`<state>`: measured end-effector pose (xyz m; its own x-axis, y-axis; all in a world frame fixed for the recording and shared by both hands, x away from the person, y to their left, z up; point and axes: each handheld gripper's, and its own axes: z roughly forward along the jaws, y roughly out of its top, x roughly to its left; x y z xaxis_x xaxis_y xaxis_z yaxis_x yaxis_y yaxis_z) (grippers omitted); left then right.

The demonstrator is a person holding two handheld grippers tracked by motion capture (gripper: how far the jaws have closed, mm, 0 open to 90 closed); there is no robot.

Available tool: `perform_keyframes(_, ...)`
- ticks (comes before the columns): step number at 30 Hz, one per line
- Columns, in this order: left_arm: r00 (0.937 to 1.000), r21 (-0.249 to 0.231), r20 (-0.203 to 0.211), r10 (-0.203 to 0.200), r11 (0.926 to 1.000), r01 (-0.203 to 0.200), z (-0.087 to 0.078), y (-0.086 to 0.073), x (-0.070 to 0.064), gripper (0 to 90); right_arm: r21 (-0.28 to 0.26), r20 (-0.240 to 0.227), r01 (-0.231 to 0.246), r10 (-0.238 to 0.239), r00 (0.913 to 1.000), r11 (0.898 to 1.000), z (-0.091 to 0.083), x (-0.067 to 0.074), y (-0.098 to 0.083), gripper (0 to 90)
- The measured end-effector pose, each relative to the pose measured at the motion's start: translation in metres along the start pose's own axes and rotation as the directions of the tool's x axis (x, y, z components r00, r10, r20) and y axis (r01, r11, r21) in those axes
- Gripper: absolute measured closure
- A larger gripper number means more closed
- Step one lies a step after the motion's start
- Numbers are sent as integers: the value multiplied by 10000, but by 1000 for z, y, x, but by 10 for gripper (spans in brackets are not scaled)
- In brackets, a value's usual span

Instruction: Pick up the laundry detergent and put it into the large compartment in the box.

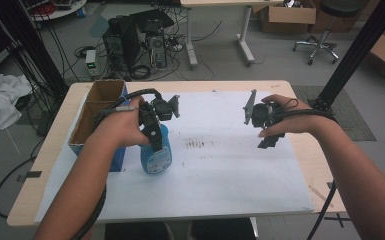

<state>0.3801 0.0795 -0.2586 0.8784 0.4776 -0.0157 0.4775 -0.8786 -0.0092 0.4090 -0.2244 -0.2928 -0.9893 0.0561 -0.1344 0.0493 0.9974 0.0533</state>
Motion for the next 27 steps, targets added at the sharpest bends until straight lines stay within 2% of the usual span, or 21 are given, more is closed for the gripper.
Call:
perform_keyframes(4,9996,61,26,-289,9996,289,-13,1,-1,392,-19,22,13,-13,10000,10000,-2,1,1,160)
perform_keyframes(8,9965,252,-7,-833,9962,833,-22,4,0,392,-69,49,-23,24,10000,10000,-3,2,0,160)
perform_keyframes(13,9850,170,-142,-1720,9849,1722,-42,3,2,392,-111,112,26,-25,9999,9999,-4,4,1,161)
perform_keyframes(14,9850,170,-142,-1720,9849,1722,-42,3,2,392,-111,112,26,-25,9999,9999,-4,4,1,161)
perform_keyframes(15,9791,85,-154,-2026,9792,2027,-52,1,4,392,-123,114,60,-59,9999,9999,-5,5,2,161)
perform_keyframes(16,9778,60,-152,-2092,9778,2093,-54,1,4,392,-137,124,56,-55,9999,9999,-5,5,2,160)
perform_keyframes(19,9616,-100,-46,-2743,9616,2743,-68,-3,10,392,-183,144,101,-99,9998,9998,-6,6,3,160)
perform_keyframes(23,9354,-268,-137,-3534,9353,3530,-82,-8,16,392,-227,181,135,-131,9998,9997,-8,7,3,160)
perform_keyframes(24,9262,-305,-137,-3769,9260,3764,-86,-10,18,392,-268,181,133,-128,9998,9996,-9,7,3,161)
perform_keyframes(25,9129,-410,-99,-4081,9123,4074,-90,-12,19,392,-259,192,157,-152,9997,9995,-9,7,3,161)
perform_keyframes(27,8956,-507,-97,-4448,8947,4438,-98,-17,23,392,-282,203,180,-175,9996,9994,-10,7,4,161)
